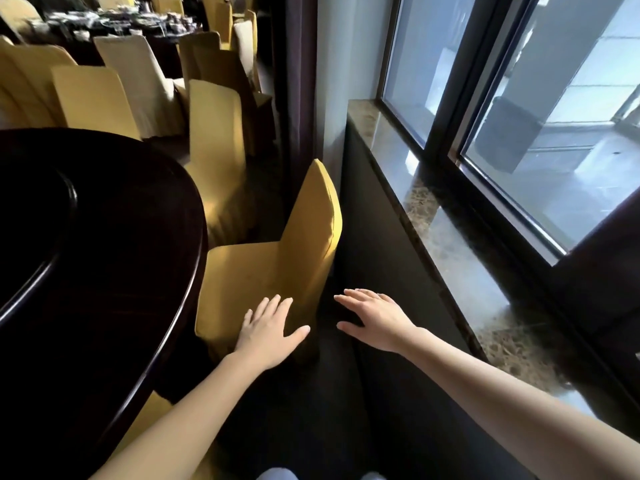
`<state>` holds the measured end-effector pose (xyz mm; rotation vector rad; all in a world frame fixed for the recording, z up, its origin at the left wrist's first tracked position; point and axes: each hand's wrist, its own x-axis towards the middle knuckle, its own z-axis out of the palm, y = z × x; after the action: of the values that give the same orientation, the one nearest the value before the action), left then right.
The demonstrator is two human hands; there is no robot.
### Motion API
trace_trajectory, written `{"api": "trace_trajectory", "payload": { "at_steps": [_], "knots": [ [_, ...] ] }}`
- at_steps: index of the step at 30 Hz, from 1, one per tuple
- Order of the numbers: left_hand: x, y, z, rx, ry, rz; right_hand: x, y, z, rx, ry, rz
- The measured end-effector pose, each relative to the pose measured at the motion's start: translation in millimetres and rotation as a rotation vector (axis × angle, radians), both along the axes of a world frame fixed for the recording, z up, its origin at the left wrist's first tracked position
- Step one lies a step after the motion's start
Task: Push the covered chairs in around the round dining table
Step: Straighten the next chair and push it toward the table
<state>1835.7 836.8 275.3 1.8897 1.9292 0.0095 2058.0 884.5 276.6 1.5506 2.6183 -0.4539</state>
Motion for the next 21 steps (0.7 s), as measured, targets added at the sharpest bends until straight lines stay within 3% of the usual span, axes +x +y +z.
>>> {"api": "trace_trajectory", "payload": {
  "at_steps": [8,21],
  "knots": [
    [-2.1,80.3,-5.7,-0.004,-0.01,0.032,-5.1,71.5,-9.5,-0.019,0.041,-0.017],
    [4.3,287.2,-13.0,-0.031,-0.038,-0.116,-12.7,249.3,-4.3,0.052,-0.015,-0.051]
  ]
}}
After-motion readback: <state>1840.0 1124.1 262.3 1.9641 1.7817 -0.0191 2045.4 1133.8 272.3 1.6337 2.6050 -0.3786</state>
